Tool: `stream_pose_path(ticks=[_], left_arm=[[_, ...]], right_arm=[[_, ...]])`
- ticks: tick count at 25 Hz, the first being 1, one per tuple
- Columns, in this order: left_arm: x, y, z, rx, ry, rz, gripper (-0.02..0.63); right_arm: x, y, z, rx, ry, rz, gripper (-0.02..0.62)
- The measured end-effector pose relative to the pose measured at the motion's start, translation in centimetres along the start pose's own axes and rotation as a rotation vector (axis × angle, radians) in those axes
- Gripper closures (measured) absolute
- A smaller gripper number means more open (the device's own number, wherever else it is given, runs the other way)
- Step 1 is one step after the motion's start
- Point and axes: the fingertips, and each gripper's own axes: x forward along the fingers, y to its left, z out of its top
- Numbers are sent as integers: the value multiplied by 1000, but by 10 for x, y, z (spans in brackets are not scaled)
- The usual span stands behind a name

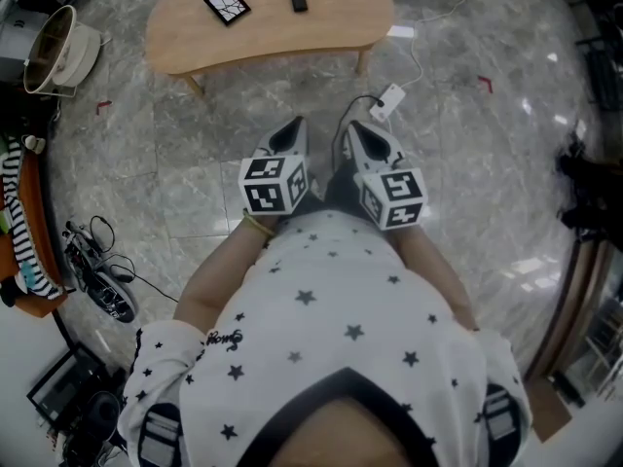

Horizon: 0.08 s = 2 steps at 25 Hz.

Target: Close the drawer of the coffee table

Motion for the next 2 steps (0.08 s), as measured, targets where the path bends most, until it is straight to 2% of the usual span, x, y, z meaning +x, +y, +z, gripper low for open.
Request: stream_pose_path(ticks=[2], left_arm=[[0, 0, -1, 1, 0, 0, 597]], right_arm=[[0, 0, -1, 1, 1, 0, 589]])
